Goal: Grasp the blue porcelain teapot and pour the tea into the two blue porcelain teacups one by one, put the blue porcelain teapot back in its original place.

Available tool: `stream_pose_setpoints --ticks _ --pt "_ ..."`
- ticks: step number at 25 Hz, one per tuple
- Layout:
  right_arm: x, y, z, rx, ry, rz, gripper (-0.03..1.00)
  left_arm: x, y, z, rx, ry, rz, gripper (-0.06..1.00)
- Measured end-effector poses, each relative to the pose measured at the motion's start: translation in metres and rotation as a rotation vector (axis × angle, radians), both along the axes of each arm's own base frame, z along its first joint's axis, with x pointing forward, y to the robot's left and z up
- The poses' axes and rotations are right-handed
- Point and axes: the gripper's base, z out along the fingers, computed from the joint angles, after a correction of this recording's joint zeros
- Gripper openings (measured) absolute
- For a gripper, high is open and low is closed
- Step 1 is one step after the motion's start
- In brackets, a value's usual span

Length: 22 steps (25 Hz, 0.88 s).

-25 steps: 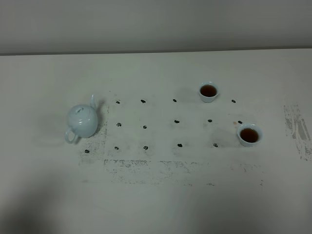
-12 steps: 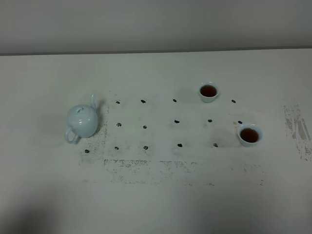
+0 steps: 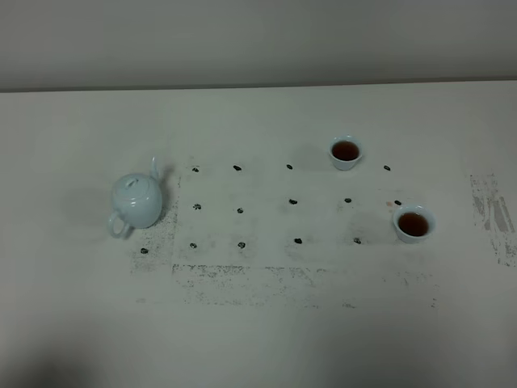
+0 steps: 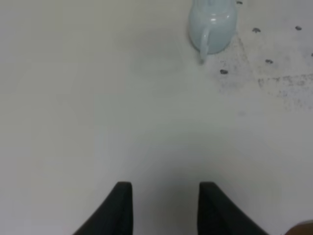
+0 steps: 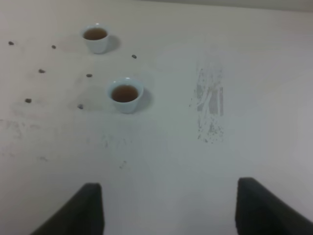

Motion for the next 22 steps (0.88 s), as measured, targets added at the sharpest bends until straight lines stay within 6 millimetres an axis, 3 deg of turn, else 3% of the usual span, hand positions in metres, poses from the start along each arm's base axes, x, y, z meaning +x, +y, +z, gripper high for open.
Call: stream_pose_setpoints --ticks 22 --pt "0.0 -0.0001 0.0 -0.001 0.0 0.0 0.59 -0.0025 0.0004 -0.0004 0.004 -0.012 -0.045 0.31"
